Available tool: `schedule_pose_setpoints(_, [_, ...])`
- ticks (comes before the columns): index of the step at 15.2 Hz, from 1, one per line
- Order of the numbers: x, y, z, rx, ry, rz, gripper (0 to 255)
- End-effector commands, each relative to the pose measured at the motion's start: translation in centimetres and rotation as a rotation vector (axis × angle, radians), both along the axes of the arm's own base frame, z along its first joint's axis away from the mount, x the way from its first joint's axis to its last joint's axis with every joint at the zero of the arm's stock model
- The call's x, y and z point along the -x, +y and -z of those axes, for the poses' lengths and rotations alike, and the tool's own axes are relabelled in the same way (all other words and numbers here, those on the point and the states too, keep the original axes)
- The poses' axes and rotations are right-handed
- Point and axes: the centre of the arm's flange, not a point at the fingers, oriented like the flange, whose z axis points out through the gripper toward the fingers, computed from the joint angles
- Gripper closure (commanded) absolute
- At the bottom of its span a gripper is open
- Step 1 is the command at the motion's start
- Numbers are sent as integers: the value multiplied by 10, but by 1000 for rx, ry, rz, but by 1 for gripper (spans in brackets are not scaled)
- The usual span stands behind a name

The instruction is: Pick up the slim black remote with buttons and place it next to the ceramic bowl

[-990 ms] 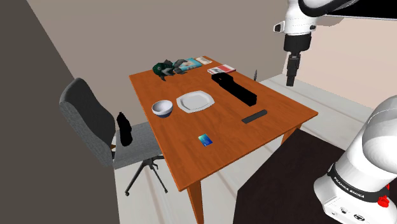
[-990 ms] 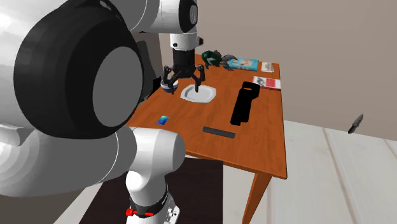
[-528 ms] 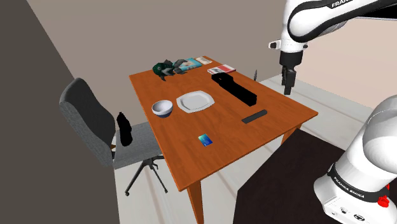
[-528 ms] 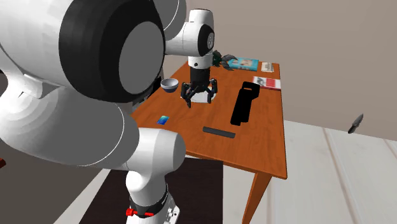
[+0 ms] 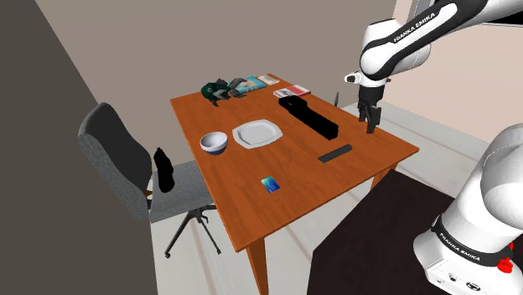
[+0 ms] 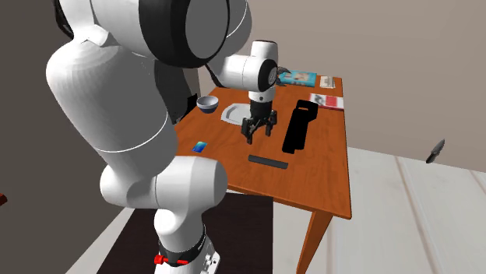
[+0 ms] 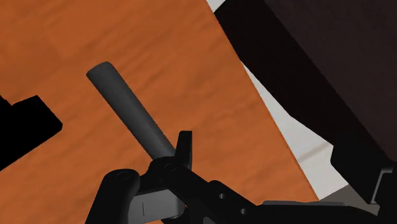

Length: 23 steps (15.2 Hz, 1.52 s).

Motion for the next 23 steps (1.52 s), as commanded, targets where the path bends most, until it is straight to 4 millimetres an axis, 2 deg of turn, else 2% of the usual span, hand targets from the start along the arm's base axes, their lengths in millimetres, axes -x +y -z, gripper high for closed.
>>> schedule_pose_setpoints(1, [-10,-11,21,-4,-4,-61,0])
schedule_pose_setpoints(9, [-65,-47,103,-28,-15,-283,0])
schedule_pose_setpoints(17, [-125,-67,183,-52,-25,-497,0])
schedule_pose_setpoints(23, [-122,-67,214,-52,-25,-497,0])
